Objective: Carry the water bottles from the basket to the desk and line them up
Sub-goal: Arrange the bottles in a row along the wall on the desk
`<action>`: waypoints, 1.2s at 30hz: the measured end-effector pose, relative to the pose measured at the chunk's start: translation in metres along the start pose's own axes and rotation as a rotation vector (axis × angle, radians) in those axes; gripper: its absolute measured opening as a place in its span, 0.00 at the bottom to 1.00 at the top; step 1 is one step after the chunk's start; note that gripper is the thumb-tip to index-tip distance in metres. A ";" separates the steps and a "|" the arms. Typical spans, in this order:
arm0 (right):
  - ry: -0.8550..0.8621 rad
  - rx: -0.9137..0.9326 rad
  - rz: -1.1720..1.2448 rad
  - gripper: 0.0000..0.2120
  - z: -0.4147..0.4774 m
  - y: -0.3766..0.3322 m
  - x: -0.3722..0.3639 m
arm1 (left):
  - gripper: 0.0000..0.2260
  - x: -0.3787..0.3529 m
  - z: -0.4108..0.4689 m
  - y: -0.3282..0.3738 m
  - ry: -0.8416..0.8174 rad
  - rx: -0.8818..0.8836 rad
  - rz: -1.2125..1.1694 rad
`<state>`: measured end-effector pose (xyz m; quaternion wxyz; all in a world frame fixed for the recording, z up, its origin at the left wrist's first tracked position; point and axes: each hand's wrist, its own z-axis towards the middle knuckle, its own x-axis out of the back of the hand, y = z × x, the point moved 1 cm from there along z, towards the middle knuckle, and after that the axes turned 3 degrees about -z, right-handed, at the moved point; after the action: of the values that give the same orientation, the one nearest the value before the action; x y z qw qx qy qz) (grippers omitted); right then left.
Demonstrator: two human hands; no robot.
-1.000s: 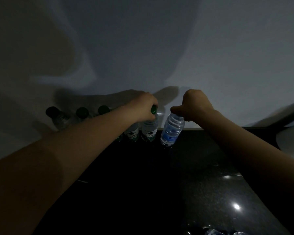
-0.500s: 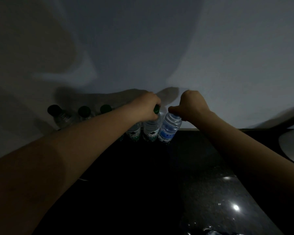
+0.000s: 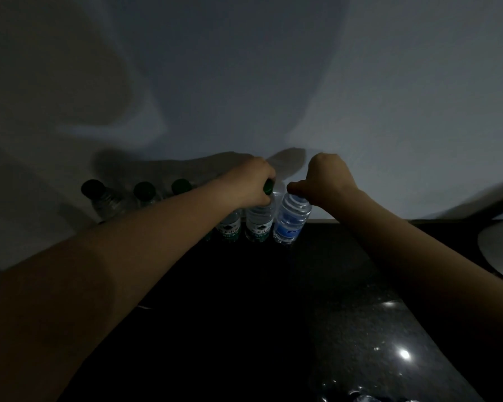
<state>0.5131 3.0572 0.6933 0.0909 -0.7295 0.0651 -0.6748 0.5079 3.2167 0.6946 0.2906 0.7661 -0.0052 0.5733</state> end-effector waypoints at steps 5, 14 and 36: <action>0.005 -0.021 0.002 0.21 0.001 0.000 0.000 | 0.10 -0.001 0.002 -0.001 0.017 0.005 0.009; -0.034 -0.015 0.005 0.22 -0.005 0.003 0.004 | 0.09 -0.003 0.003 -0.001 0.022 0.027 -0.002; -0.202 0.077 -0.107 0.17 -0.138 0.044 0.040 | 0.17 0.008 -0.042 0.031 -0.011 0.097 0.181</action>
<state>0.3800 2.9989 0.7327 0.0889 -0.7920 -0.0092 -0.6039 0.4639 3.2126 0.7227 0.2003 0.7788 -0.0482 0.5925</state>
